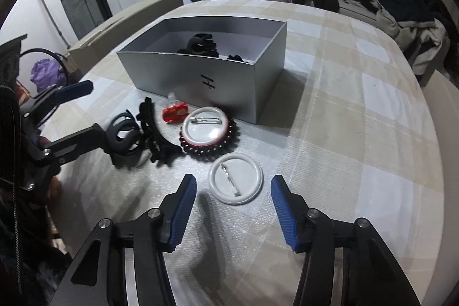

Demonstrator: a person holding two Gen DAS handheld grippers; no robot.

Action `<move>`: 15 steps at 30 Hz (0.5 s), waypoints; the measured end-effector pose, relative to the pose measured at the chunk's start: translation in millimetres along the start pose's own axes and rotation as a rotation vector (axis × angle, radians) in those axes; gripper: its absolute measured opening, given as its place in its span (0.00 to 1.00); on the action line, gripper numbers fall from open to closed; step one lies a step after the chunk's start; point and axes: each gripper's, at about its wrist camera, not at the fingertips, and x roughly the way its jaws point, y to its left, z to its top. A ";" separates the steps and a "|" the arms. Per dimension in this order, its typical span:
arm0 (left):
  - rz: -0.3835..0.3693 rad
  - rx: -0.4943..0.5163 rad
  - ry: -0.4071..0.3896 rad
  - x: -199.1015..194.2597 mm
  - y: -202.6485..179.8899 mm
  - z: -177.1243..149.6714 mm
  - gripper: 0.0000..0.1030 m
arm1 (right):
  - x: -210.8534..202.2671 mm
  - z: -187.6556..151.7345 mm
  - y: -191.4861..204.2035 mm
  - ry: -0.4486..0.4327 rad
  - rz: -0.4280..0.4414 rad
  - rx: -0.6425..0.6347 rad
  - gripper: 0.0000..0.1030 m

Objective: Organize jewelry
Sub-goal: 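Withdraw both grippers and move the left gripper toward another black claw clip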

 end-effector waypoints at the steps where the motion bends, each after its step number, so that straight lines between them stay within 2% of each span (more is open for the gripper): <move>1: -0.001 0.001 0.003 0.9 0.6 -0.2 0.99 | 0.4 0.1 1.1 -0.002 -0.009 -0.010 0.50; 7: 0.012 0.004 0.024 4.8 5.0 -2.2 0.99 | 5.1 1.2 11.6 -0.006 -0.073 -0.076 0.46; 15: -0.015 -0.012 0.051 8.9 9.4 -2.2 0.99 | 8.9 0.9 12.2 -0.011 -0.075 -0.091 0.45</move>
